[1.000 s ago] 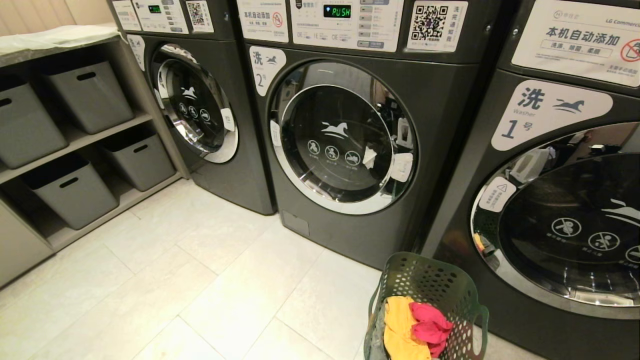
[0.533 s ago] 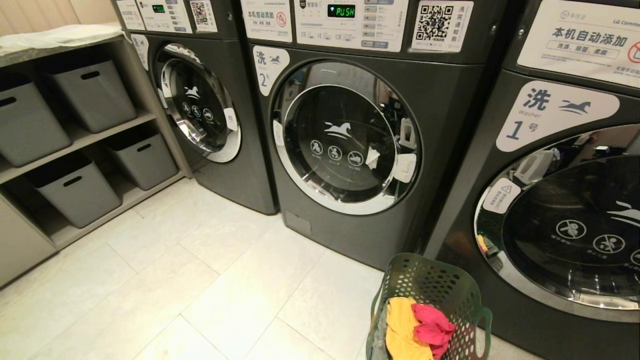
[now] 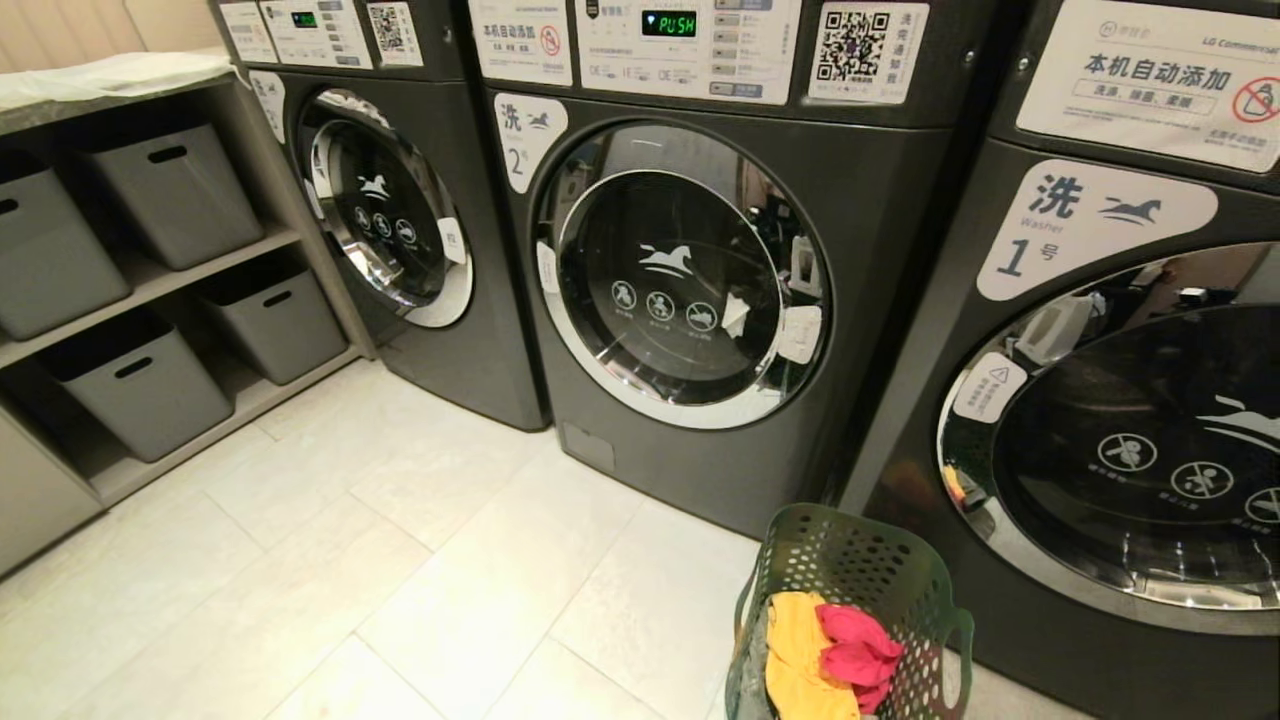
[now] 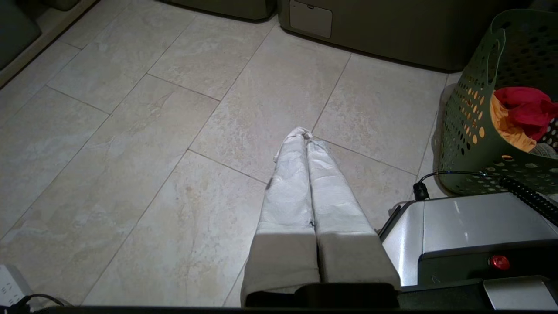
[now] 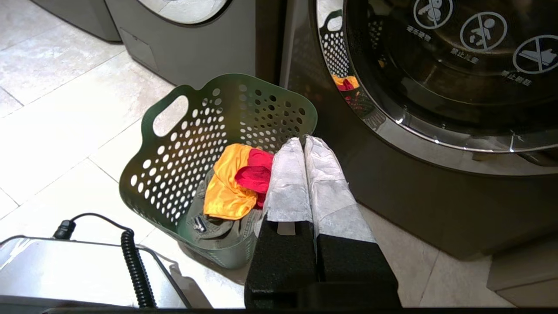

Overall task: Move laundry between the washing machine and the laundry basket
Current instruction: Open the lid of the washing machine

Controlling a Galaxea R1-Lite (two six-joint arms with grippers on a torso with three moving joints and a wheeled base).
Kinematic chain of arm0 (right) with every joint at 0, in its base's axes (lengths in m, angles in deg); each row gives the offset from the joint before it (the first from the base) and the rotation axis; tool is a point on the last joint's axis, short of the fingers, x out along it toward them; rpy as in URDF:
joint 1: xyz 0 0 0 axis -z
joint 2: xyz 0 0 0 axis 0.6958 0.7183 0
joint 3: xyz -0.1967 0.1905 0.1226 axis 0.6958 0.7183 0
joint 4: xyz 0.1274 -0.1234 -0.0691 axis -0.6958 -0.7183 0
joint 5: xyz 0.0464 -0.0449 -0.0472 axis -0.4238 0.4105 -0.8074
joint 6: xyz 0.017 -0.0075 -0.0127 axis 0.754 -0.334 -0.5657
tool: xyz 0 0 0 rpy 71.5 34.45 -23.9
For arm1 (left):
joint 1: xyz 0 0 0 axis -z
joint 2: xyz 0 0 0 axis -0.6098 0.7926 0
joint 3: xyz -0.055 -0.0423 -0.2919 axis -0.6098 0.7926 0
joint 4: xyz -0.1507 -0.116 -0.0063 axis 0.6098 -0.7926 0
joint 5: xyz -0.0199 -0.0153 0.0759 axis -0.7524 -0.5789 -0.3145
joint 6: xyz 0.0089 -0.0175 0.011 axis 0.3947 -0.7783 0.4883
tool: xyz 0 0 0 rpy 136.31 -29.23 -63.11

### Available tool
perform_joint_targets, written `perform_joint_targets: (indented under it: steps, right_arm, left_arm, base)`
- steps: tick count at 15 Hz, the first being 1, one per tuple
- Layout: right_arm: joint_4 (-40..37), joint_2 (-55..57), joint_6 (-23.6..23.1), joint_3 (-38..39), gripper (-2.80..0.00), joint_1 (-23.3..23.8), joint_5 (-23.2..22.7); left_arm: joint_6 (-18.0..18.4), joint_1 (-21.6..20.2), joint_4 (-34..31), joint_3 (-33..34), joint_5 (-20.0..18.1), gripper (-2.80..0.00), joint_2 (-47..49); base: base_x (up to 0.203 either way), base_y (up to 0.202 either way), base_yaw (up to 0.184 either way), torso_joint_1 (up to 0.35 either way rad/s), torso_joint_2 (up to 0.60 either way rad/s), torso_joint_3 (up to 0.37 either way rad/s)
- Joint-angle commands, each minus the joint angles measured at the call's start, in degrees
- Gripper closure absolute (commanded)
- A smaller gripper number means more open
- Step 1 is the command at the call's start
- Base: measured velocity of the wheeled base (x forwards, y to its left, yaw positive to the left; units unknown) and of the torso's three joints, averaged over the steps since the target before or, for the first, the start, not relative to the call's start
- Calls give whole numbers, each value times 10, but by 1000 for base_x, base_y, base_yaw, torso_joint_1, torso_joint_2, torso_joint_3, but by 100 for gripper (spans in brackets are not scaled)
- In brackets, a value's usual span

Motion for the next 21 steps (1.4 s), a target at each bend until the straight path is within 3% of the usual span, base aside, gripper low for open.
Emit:
perform_joint_targets:
  steps: [1, 21]
  right_arm:
    - [-1, 0, 0, 0, 0, 0, 0]
    - [-1, 0, 0, 0, 0, 0, 0]
  left_arm:
    - [0, 0, -1, 0, 0, 0, 0]
    - [0, 0, -2, 0, 2, 0, 0]
  base:
    - [1, 2, -68, 2, 2, 2]
    - [-1, 9, -174, 3, 2, 3]
